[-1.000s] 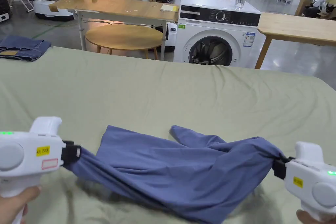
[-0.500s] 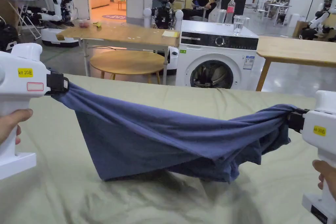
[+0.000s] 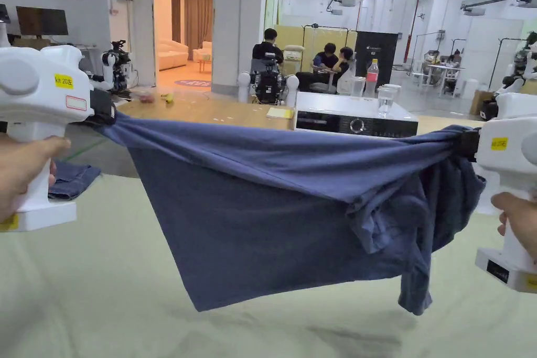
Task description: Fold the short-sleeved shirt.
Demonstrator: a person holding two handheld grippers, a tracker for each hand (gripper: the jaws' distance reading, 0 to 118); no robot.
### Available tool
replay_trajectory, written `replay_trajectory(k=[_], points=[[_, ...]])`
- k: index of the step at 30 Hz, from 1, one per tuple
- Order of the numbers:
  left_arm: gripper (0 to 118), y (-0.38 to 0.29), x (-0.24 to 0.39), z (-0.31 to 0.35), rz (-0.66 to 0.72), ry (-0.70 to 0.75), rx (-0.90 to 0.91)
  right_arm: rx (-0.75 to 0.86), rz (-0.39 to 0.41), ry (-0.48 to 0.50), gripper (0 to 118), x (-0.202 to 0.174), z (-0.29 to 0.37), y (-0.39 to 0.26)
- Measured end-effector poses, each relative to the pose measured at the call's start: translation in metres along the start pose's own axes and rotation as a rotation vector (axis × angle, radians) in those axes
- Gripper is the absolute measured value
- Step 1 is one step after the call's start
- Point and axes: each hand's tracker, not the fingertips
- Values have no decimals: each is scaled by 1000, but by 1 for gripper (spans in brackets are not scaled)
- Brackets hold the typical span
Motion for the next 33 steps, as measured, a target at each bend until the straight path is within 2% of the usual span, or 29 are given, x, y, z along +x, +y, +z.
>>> replay_trajectory(k=[5,9,16,21,23,27,33], points=[[0,16,-2,-4,-1,18,23,36,38,-25,4,-11,-15,18],[0,-11,-6,-4,-12,18,11,9,69,-27,4,-15,-18,-11],[0,-122,-24,5,0,-8,-113,-138,90,-37,4,-4,-2,-121],[0,-214,-31,43,35,-33,-183,-237,82,-51,4,13,33,-207],[0,-244,-31,61,48,-39,-213,-269,96,-89,4,15,54,-235],[0,-298,-32,93,81,-26,-274,-318,83,-95,4,22,92,-279],[0,-353,-29,120,78,-12,-367,-386,116,-109,4,24,122,-324]])
